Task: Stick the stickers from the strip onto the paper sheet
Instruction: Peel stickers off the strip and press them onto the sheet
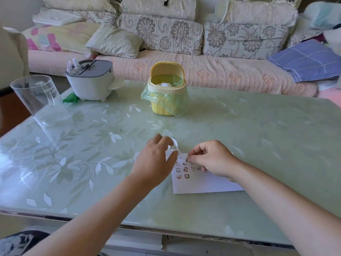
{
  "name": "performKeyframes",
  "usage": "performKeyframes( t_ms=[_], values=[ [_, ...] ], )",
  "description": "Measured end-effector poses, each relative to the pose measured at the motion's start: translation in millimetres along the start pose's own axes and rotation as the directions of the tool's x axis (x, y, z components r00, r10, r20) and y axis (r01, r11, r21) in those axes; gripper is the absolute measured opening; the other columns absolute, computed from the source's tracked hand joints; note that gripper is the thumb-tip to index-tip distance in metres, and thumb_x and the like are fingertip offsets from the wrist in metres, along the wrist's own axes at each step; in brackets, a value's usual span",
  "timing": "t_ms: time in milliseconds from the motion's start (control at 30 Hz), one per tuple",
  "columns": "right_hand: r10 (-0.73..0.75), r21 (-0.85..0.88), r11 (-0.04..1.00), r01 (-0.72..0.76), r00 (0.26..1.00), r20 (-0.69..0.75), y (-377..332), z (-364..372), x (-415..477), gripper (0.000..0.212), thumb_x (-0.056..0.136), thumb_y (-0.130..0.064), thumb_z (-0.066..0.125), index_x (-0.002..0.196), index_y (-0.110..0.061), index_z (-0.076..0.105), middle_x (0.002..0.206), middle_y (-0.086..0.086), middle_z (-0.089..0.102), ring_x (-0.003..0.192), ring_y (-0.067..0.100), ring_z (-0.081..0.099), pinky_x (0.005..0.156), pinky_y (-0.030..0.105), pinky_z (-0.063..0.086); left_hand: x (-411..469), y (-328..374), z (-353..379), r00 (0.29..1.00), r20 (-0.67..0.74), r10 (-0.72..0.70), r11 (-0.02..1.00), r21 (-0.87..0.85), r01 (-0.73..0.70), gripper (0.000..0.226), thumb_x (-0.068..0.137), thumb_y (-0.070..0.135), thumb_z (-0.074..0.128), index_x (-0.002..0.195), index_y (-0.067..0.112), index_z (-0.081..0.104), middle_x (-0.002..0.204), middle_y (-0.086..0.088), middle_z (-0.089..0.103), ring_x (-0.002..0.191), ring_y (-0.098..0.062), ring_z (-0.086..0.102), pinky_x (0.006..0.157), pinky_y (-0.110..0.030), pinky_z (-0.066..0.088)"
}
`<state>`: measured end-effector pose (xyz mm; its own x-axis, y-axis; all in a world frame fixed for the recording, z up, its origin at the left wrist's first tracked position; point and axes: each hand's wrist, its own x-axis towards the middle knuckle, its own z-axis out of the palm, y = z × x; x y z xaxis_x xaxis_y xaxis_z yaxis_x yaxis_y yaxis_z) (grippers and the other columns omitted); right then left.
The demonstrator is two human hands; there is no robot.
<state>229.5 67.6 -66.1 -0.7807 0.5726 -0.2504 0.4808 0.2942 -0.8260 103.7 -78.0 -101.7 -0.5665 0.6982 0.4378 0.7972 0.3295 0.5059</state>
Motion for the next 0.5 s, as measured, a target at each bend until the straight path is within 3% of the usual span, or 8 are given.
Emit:
performKeyframes(
  t_ms=[133, 267, 367, 500],
  values=[
    [0.037, -0.062, 0.998, -0.034, 0.999, 0.04, 12, -8, -7, 0.003, 0.087, -0.019, 0.074, 0.084, -0.019, 0.075, 0.08, -0.003, 0.072, 0.051, 0.011, 0.05, 0.052, 0.02, 0.044, -6, 2, 5, 0.963, 0.081, 0.256, 0.966, -0.001, -0.257, 0.019, 0.084, 0.015, 0.068, 0.102, 0.018, 0.064, 0.099, 0.003, 0.054, 0.09, -0.02, 0.055, 0.064, -0.035, 0.049],
    [0.053, -0.11, 0.993, -0.047, 0.997, 0.054, 21, -10, -12, 0.003, 0.087, -0.02, 0.073, 0.085, -0.019, 0.076, 0.09, 0.005, 0.076, 0.057, 0.014, 0.052, 0.051, 0.019, 0.043, -16, 2, 12, 0.933, 0.213, 0.289, 0.957, -0.068, -0.281, 0.016, 0.084, 0.025, 0.068, 0.1, 0.023, 0.065, 0.096, 0.007, 0.056, 0.089, -0.015, 0.053, 0.07, -0.035, 0.05],
    [0.031, -0.114, 0.993, -0.023, 0.997, 0.066, 26, -6, -12, 0.004, 0.085, -0.021, 0.075, 0.081, -0.021, 0.077, 0.091, 0.009, 0.075, 0.067, 0.015, 0.056, 0.061, 0.029, 0.049, -21, 0, 16, 0.906, 0.297, 0.301, 0.953, -0.066, -0.295, 0.024, 0.086, 0.039, 0.058, 0.104, 0.026, 0.066, 0.1, 0.009, 0.057, 0.097, -0.014, 0.053, 0.073, -0.036, 0.051],
    [0.01, -0.192, 0.981, 0.001, 0.998, 0.055, 29, 2, -10, 0.008, 0.084, -0.022, 0.075, 0.077, -0.025, 0.076, 0.072, -0.01, 0.071, 0.065, 0.003, 0.058, 0.063, 0.02, 0.044, -22, 1, 18, 0.895, 0.337, 0.293, 0.952, -0.012, -0.307, 0.028, 0.086, 0.043, 0.058, 0.108, 0.028, 0.067, 0.105, 0.011, 0.057, 0.101, -0.013, 0.049, 0.073, -0.035, 0.051]
  ],
)
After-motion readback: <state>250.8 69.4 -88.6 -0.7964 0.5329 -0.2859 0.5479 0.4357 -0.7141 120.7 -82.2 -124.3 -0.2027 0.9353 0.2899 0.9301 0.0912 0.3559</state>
